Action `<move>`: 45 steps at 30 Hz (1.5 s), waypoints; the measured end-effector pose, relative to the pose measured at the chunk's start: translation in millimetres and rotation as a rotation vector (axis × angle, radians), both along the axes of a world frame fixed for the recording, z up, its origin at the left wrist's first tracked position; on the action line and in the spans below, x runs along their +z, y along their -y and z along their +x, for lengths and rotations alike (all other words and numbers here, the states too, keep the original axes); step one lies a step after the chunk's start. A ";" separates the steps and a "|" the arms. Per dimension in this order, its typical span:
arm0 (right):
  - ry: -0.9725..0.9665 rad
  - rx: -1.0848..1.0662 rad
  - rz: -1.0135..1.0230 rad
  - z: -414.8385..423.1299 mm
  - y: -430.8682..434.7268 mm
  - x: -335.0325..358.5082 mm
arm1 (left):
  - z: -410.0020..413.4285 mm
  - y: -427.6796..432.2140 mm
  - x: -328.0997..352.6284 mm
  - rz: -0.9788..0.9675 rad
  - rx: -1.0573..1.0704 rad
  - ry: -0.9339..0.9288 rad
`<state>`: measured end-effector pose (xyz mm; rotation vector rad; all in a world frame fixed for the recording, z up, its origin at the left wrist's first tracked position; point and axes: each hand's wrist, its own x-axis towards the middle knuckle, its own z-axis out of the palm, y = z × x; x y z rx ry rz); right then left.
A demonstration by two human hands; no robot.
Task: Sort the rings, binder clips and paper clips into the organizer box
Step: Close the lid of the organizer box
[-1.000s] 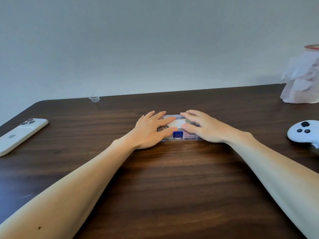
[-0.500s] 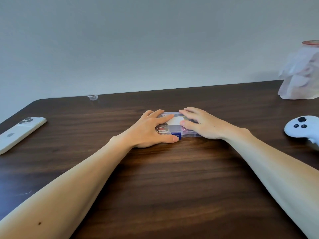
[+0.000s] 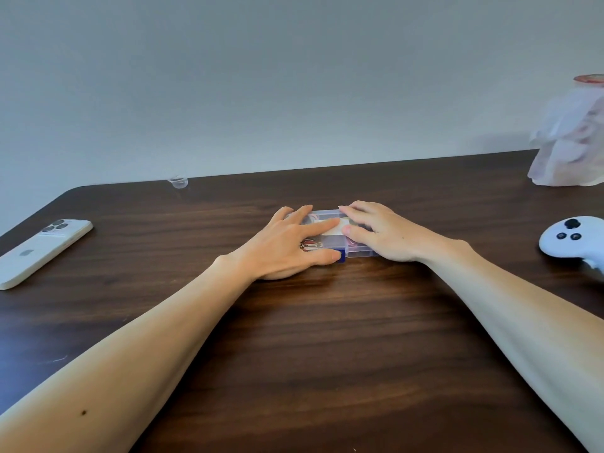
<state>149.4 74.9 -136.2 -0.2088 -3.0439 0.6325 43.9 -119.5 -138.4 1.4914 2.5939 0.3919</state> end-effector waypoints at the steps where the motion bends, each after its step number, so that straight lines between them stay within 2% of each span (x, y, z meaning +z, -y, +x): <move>1: 0.002 0.002 0.003 -0.7 -0.4 -0.5 | 0.9 0.0 1.2 -0.012 0.002 0.015; 7: 0.022 0.006 0.016 -2.4 -2.3 -2.4 | 4.6 0.3 3.8 -0.085 0.002 0.006; 23: 0.008 0.008 0.029 -0.8 2.2 0.0 | 1.7 -2.6 1.8 -0.097 -0.063 -0.084; 29: -0.002 -0.012 -0.004 2.4 2.9 2.6 | 5.4 4.4 2.7 0.000 -0.056 0.009; 42: 0.014 -0.020 0.019 2.4 2.2 1.1 | 6.9 1.8 3.7 0.043 -0.077 0.024; 45: -0.074 -0.032 0.077 6.1 0.4 2.0 | 5.2 3.7 3.3 0.080 -0.092 0.036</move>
